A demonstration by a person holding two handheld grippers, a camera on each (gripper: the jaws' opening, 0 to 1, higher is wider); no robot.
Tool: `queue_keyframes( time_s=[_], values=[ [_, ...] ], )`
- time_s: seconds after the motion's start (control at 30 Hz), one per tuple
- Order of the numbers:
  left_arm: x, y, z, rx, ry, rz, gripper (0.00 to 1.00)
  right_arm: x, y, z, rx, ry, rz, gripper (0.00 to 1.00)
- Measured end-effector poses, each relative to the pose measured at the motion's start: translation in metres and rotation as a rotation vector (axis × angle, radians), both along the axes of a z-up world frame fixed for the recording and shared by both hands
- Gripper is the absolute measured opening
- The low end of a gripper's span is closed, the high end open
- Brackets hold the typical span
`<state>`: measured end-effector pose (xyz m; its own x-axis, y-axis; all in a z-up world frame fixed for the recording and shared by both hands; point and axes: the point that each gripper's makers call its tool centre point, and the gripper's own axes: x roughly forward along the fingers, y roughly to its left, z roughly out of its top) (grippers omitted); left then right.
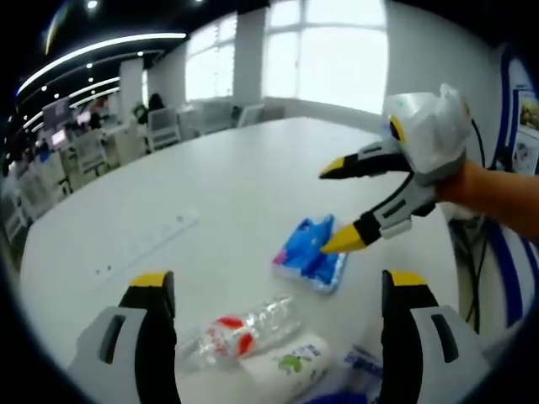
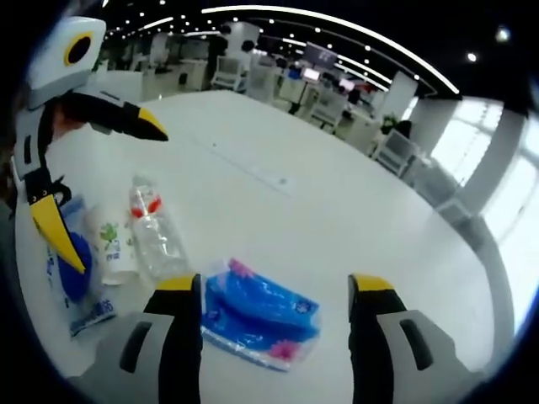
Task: Arrange the tabletop items into an orderly group along one side of the table until the central work area is clear of visible clutter.
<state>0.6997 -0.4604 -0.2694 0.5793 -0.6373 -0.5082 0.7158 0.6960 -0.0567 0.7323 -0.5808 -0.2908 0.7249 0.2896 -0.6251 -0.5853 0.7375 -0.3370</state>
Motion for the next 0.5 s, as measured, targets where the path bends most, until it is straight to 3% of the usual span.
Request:
queue_keyframes(
  time_s=[0.5],
  values=[
    [-0.014,0.049,0.013,-0.022,-0.018,0.047,0.99,-0.005,0.042,0.012,-0.027,-0.006,0.128,0.75]
  ],
)
